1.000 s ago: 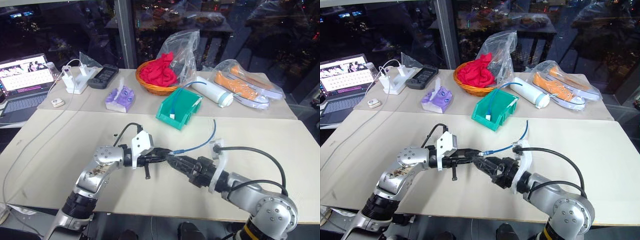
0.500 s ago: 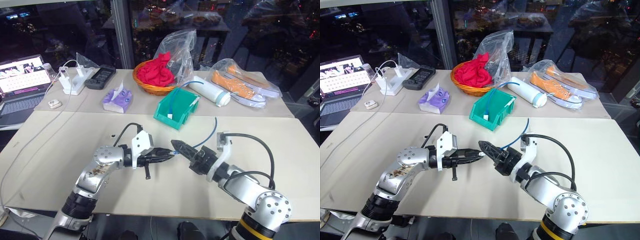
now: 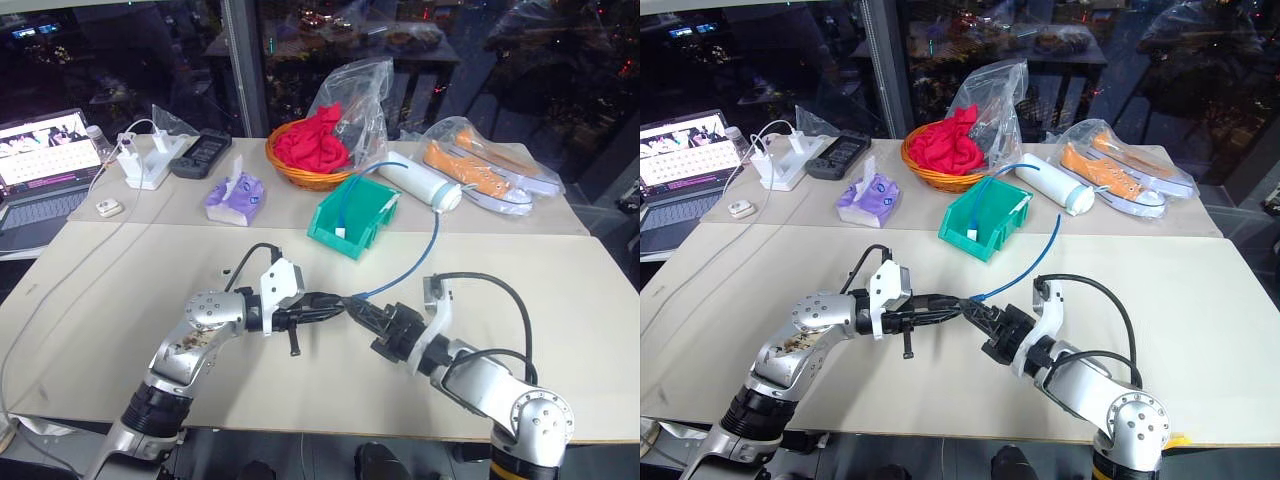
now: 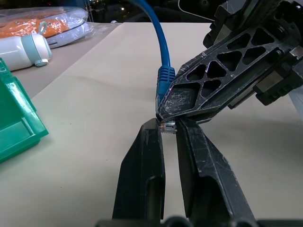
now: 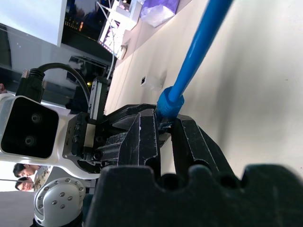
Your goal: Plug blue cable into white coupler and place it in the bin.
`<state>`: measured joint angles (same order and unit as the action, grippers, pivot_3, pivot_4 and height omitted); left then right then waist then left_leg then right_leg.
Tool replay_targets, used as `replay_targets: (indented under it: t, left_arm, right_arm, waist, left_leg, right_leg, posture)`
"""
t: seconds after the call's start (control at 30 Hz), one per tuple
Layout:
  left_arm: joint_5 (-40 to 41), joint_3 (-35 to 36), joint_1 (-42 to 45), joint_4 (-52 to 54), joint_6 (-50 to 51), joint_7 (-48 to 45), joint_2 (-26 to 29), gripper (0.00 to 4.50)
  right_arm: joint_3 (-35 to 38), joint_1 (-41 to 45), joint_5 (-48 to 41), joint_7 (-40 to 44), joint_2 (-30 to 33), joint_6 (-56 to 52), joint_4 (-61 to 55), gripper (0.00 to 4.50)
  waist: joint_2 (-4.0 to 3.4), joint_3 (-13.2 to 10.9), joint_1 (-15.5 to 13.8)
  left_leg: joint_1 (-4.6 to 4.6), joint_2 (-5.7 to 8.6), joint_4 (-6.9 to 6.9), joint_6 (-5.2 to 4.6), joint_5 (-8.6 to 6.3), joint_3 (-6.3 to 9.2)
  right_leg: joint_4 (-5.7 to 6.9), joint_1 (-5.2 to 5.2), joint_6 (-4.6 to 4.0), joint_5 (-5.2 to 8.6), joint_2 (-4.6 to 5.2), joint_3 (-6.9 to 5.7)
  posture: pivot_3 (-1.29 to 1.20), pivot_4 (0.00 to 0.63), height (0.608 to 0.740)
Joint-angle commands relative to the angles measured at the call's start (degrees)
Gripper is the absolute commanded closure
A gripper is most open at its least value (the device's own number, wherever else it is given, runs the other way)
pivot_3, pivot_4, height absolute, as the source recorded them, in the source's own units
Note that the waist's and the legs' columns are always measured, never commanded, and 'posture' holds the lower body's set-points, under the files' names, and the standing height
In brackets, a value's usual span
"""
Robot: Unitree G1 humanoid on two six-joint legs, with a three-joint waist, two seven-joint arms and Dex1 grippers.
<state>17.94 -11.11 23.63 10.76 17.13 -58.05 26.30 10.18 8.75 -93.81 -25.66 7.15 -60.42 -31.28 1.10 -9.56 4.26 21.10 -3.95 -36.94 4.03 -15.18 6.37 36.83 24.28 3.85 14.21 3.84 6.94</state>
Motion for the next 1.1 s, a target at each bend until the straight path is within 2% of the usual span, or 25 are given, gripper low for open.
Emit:
replay_targets:
  t: [0.03,0.53,0.83,0.9,0.93,1.1]
  left_arm:
    - [-1.28,-0.56,-0.57,0.83,-1.18,0.83,0.5,4.5]
    - [-1.53,-0.85,-0.95,-0.09,-2.39,0.68,1.06,4.5]
    - [-1.76,-0.74,-1.12,-0.41,-2.58,0.74,1.44,4.5]
    - [-1.76,-0.72,-1.1,-0.45,-2.56,0.81,1.47,4.5]
    - [-1.75,-0.72,-1.12,-0.43,-2.56,0.8,1.51,4.5]
    - [-1.87,-0.66,-1.18,-0.4,-2.6,0.87,1.62,4.5]
  right_arm:
    - [-3.8,0.57,-5.1,0.72,1.75,4.12,-1.94,4.15]
    - [-9.48,0.72,-7.64,2.77,9.08,12.23,-2.49,4.15]
    - [-12.9,1.81,-5.05,2.79,12.5,13.27,-3.01,4.15]
    - [-13.23,1.98,-5.04,2.96,12.8,13.68,-2.95,3.41]
    - [-13.37,1.98,-5.14,2.98,12.86,13.98,-2.91,3.22]
    - [-13.26,1.26,-6.39,2.61,12.74,16.0,-2.63,3.22]
  waist:
    - [0.0,0.0,-0.02]
    - [0.0,0.0,-0.15]
    - [0.01,0.0,-0.15]
    - [0.01,-0.01,-0.14]
    - [0.01,-0.01,-0.14]
    - [0.01,-0.01,-0.27]
  left_leg:
    - [0.0,0.0,0.0,0.0,0.0,0.0]
    - [0.01,0.0,0.0,0.0,0.0,0.0]
    - [0.01,0.0,0.0,0.0,0.0,0.0]
    - [0.01,0.0,0.0,0.0,0.0,0.0]
    - [0.01,0.0,0.0,0.0,0.0,0.0]
    - [0.03,0.0,0.0,0.0,0.0,0.0]
  right_leg:
    - [0.0,0.0,0.0,0.0,0.0,0.01]
    - [-0.04,-0.01,0.0,0.0,0.0,0.01]
    - [-0.05,-0.01,0.0,0.01,0.0,0.01]
    - [-0.05,-0.01,0.0,0.01,0.0,0.01]
    - [-0.06,-0.01,0.0,0.01,0.0,0.01]
    - [-0.08,-0.01,0.0,0.01,0.01,0.0]
  posture:
    - [0.0,0.15,0.723]
    - [0.0,0.15,0.723]
    - [0.0,0.15,0.723]
    - [0.0,0.15,0.723]
    - [0.0,0.15,0.723]
    - [0.0,0.15,0.723]
